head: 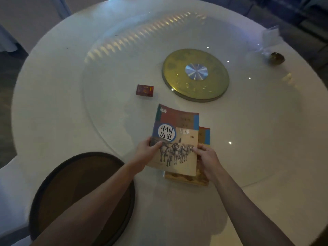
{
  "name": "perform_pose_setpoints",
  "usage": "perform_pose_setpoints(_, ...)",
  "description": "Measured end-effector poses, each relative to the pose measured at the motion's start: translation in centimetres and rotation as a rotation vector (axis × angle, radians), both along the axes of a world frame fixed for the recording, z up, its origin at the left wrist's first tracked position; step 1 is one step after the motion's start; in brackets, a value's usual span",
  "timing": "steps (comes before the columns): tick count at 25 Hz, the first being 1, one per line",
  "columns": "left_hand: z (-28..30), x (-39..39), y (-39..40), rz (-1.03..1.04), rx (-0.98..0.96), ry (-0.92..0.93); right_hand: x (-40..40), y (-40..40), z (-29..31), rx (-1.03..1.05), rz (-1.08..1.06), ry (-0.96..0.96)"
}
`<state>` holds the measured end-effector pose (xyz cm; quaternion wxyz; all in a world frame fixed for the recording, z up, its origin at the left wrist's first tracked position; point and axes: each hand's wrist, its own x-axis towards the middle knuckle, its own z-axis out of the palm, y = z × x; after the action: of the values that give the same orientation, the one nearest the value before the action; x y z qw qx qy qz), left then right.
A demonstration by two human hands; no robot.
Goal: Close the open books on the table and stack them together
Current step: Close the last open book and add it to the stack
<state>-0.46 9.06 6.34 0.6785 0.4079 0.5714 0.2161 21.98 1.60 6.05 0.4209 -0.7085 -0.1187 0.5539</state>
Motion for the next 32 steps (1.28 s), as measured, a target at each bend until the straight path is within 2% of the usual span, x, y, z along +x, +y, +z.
perform_pose_setpoints(3,-2.0,3.9,-0.3,-0.016,0.106,0.201,2.9,-1.0,-1.2,-0.063,0.0,-0.071)
perform_pose_setpoints(6,-3.7,6.0,-0.7,-0.065,0.135,0.291,4.7,-2.1,-3.2,-0.116,-0.008,-0.173)
perform_pose_setpoints(9,-5.5,6.5,-1.5,-0.157,0.198,0.424,5.2,-3.0,-5.1,-0.149,0.056,-0.359)
perform_pose_setpoints(12,-6.5,5.9,-2.0,-0.239,0.321,0.568,4.8,-3.5,-5.7,-0.19,0.162,-0.636)
perform_pose_setpoints(15,-6.5,5.7,-2.0,-0.257,0.376,0.562,4.3,-3.6,-6.0,-0.206,0.263,-0.87)
perform_pose_setpoints(19,-7.2,5.5,-1.7,-0.301,0.432,0.567,4.4,-3.3,-6.0,-0.194,0.287,-0.812)
perform_pose_setpoints(28,-8.1,4.2,-0.9,-0.287,0.365,0.463,4.0,-2.0,-5.6,-0.295,0.294,-0.87)
perform_pose_setpoints(30,-7.7,3.4,0.7,-0.298,0.366,0.468,3.6,0.2,-4.7,-0.245,0.288,-0.983)
perform_pose_setpoints(32,-7.3,2.3,4.1,-0.251,0.366,0.494,2.7,4.2,-3.8,-0.111,0.321,-1.013)
